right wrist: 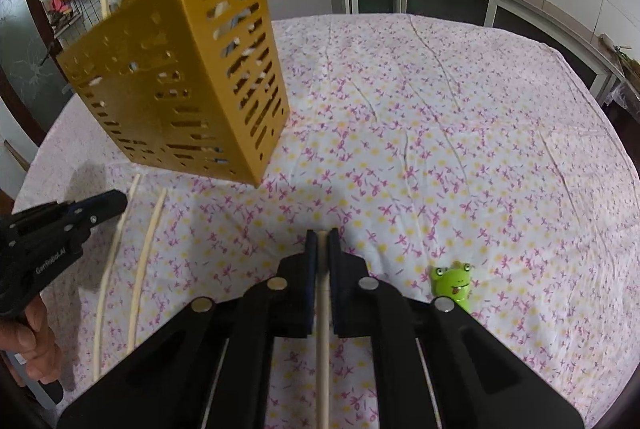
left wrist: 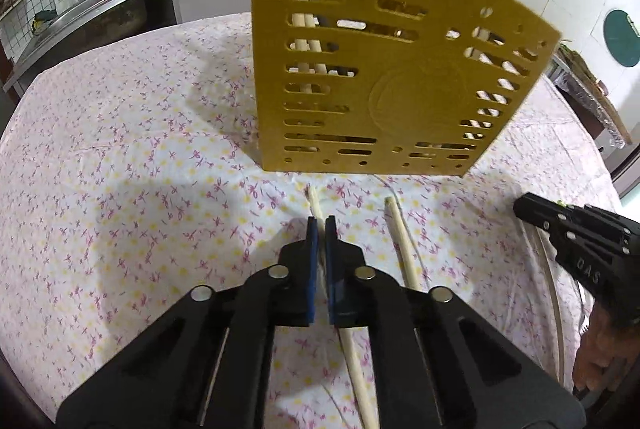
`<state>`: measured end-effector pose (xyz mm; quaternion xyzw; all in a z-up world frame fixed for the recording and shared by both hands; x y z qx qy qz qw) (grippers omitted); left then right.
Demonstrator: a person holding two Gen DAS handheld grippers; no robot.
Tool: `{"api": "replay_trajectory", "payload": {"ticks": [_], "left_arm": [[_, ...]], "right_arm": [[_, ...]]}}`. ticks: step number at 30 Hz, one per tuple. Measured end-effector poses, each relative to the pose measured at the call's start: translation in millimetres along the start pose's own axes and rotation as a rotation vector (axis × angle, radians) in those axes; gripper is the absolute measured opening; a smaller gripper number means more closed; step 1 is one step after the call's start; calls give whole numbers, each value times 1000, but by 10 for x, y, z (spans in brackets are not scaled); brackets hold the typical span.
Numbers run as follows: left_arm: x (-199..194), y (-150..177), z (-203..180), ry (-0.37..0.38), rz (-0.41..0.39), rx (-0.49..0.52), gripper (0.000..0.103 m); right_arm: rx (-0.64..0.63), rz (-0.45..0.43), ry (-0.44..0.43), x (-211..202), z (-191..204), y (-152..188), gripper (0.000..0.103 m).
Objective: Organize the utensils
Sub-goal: 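Grasp a wooden chopstick with the left tool while the right tool grasps another chopstick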
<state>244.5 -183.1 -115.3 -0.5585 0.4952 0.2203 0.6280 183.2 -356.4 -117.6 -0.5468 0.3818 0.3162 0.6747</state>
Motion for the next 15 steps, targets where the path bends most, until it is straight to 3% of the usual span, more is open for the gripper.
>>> {"api": "replay_trajectory", "payload": {"ticks": [8, 13, 15], "left_arm": [[-4, 213, 20, 19, 39, -23, 2], [-129, 80, -13, 32, -8, -26, 2], [-156, 17, -54, 31, -23, -21, 6]], "right_arm": [[-5, 20, 5, 50, -33, 21, 6], [-2, 23, 3, 80, -62, 45, 6], [0, 23, 3, 85, -72, 42, 6]]}}
Point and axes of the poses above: each gripper's, at about its wrist camera, not at the fingertips, and x roughly the way its jaws point, z to its left, y to its underside, the point moved 4 cm from there along x, roughly the way its jaws point, and after that the axes turned 5 degrees about z, right-handed, at the moved point
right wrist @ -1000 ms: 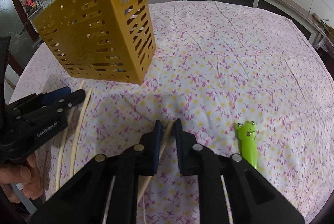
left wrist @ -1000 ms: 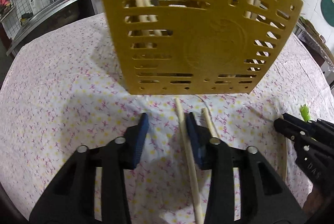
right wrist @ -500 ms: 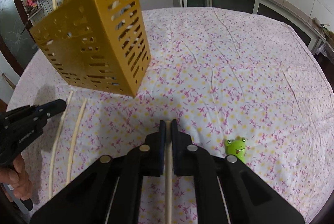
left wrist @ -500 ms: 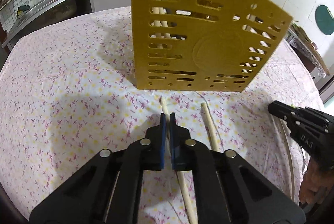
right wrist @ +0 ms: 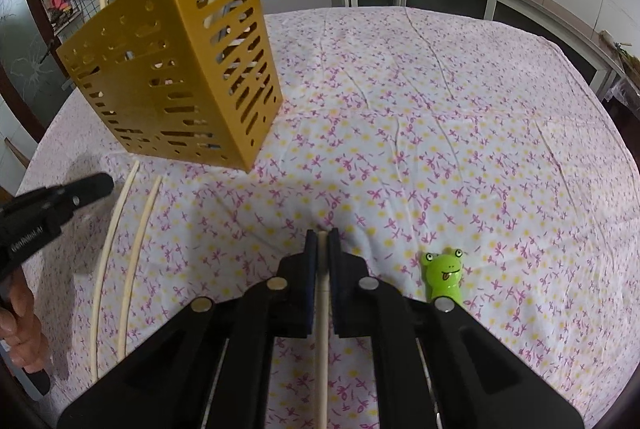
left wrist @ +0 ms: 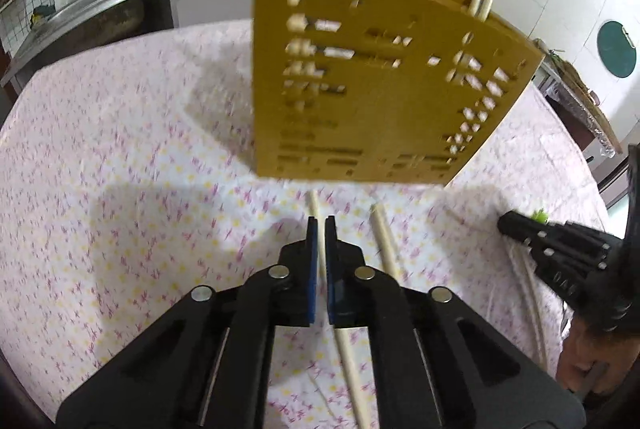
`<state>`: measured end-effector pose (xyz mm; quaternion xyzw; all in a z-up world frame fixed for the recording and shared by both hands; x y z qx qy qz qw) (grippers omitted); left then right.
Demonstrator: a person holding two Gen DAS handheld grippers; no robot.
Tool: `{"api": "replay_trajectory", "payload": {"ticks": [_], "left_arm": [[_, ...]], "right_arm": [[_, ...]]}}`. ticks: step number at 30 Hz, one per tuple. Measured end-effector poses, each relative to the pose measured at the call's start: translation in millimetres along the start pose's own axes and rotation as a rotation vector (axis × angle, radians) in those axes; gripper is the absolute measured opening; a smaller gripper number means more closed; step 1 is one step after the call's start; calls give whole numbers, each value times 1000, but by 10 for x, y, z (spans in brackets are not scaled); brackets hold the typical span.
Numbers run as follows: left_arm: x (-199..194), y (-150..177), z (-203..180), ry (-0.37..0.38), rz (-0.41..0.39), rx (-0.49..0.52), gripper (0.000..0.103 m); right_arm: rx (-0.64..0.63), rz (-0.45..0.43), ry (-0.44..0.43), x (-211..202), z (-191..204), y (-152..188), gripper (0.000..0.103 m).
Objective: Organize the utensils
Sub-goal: 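Grasp a wooden chopstick with the left tool while the right tool grasps another chopstick, then carry both chopsticks up to the yellow caddy and lower them in upright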
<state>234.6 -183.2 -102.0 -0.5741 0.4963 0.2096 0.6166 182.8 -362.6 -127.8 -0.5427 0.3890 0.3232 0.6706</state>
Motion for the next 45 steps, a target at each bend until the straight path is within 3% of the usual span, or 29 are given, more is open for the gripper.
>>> {"api": "replay_trajectory", "payload": {"ticks": [7, 13, 15, 19, 23, 29, 36, 45], "left_arm": [[295, -82, -78, -26, 62, 8, 21], [355, -131, -99, -46, 58, 12, 22], [359, -134, -97, -56, 48, 23, 20], [345, -92, -67, -85, 34, 31, 5], [326, -92, -28, -66, 38, 12, 4], [-18, -106, -10, -52, -28, 12, 4], [-611, -202, -61, 9, -154, 17, 4], [-1101, -205, -141, -4, -262, 28, 4]], "right_arm": [[1, -2, -1, 25, -14, -7, 6], [1, -1, -4, 38, -22, -9, 6], [0, -2, -5, 40, -20, 1, 6], [2, -2, -10, 46, -33, 8, 6], [14, -7, -37, 21, -64, -8, 6], [21, -70, -64, -249, -53, -64, 6], [12, -203, -119, -781, 4, -174, 6], [-20, -340, -119, -1330, 59, -201, 6]]}}
Point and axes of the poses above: each gripper's, at about its wrist camera, not at the fingertips, and x roughly the way its jaws point, z to its left, y to its underside, the point moved 4 cm from there along x, roughly the way its jaws point, and after that the axes turned 5 degrees about z, right-handed, at the moved point
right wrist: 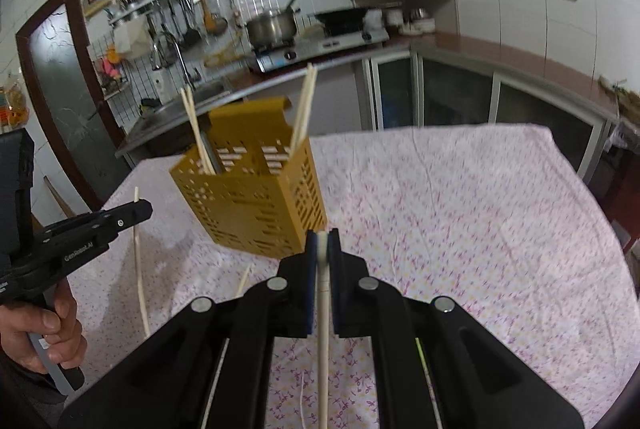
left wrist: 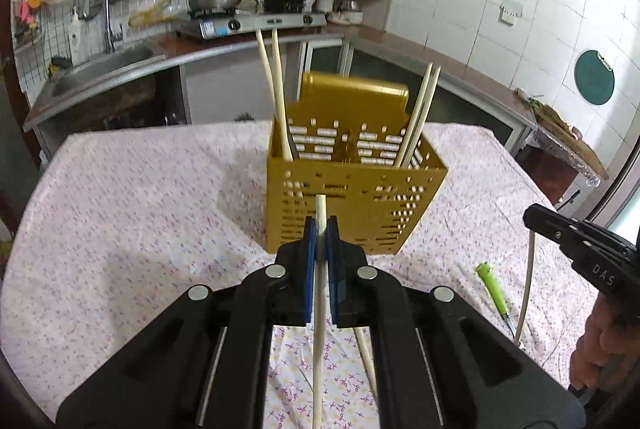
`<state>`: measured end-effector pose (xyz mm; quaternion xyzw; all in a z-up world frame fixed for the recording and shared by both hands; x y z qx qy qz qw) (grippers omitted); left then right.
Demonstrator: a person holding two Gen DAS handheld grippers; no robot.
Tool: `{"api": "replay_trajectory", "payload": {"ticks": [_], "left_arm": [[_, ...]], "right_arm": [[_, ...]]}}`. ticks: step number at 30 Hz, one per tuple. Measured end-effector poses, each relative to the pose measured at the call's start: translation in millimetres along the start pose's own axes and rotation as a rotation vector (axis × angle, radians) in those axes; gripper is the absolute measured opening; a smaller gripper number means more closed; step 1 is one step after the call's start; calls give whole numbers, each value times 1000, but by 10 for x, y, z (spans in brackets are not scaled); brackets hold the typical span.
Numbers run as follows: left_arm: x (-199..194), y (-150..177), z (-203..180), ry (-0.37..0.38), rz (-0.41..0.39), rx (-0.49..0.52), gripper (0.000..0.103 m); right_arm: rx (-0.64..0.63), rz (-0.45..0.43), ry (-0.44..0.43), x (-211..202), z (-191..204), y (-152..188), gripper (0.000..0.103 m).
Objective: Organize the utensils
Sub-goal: 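Carry both chopsticks up to the yellow caddy and lower them in upright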
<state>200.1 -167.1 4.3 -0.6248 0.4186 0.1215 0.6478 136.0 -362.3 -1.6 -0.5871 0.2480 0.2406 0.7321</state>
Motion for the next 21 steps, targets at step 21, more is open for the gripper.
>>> {"api": "replay_trajectory", "payload": {"ticks": [21], "left_arm": [[-874, -487, -24, 10, -178, 26, 4]], "right_arm": [[-80, -252, 18, -927, 277, -518, 6]]}}
Point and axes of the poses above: each gripper's, at about its wrist camera, not at the fingertips, and x roughly the way its jaws point, z to its left, y to its underside, the point moved 4 cm from there along x, roughly the way its jaws point, and after that the axes turned 5 degrees about z, right-handed, at the moved point
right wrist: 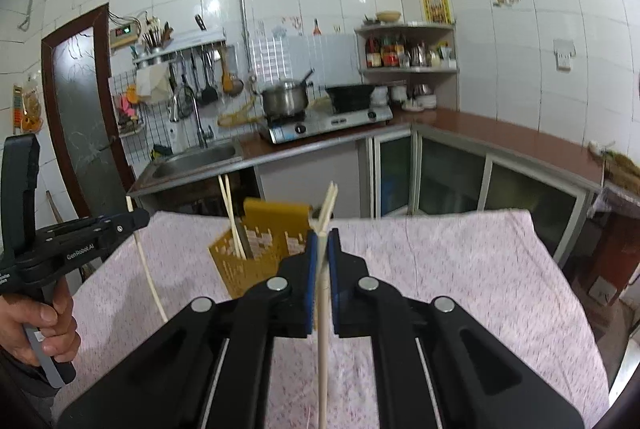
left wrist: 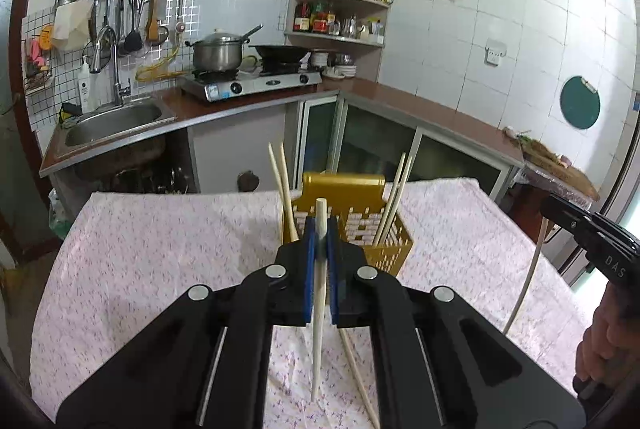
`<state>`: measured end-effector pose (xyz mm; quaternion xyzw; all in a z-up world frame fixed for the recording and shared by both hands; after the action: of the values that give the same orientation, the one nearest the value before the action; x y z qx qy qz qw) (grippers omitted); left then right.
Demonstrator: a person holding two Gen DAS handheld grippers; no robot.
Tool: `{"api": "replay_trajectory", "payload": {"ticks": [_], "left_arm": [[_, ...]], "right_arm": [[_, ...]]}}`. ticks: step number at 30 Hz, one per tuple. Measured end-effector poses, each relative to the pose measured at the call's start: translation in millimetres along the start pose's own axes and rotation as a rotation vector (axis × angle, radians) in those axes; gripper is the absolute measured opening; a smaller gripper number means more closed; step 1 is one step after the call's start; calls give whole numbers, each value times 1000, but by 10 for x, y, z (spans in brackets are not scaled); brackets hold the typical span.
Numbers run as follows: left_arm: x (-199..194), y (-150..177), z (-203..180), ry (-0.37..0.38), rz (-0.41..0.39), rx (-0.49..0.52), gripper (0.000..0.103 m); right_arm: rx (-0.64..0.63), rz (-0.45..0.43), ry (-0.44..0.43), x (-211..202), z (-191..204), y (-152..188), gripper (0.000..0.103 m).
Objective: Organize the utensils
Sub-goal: 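Carry both chopsticks up to the yellow caddy and lower them in upright, then open both tools to release the chopsticks into the caddy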
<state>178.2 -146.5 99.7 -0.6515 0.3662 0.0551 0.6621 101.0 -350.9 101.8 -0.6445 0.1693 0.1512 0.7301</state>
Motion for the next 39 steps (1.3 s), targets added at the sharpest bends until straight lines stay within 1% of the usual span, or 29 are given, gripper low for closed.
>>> {"api": "replay_trajectory", "payload": {"ticks": [7, 11, 14, 16, 18, 21, 24, 31, 39], "left_arm": [[-148, -588, 2, 0, -80, 12, 4], [-174, -879, -7, 3, -118, 7, 4], [-118, -1118, 10, -12, -151, -1, 4], [-35, -1232, 29, -26, -160, -7, 4], [60, -1314, 38, -11, -155, -19, 4], [190, -1387, 36, -17, -162, -21, 4], [339, -1403, 56, -15, -151, -31, 4], [672, -1307, 145, -10, -104, -47, 4], [869, -1238, 232, -14, -82, -55, 4]], "right_arm": [[-15, -107, 6, -19, 142, -579, 6], [-28, -171, 24, 0, 228, -906, 6], [-10, -217, 17, 91, 256, -1127, 6], [-7, -223, 18, 185, 277, -1215, 6], [-12, -229, 20, 304, 316, -1286, 6], [-14, -232, 14, 477, 344, -1316, 6], [-21, -230, 16, 640, 376, -1329, 6], [-13, -209, 10, 899, 380, -1266, 6], [-4, -155, 6, 1146, 357, -1091, 6]]}}
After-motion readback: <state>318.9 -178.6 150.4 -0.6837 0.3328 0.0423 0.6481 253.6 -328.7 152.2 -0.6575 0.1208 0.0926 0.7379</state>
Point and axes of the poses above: each gripper's, at about its wrist camera, not at the fingertips, and x roughly the way its jaws point, z to its left, y to its underside, the point moved 4 cm from there along x, roughly the way its jaws point, and after that the axes turned 5 degrees about z, right-handed, at the moved point
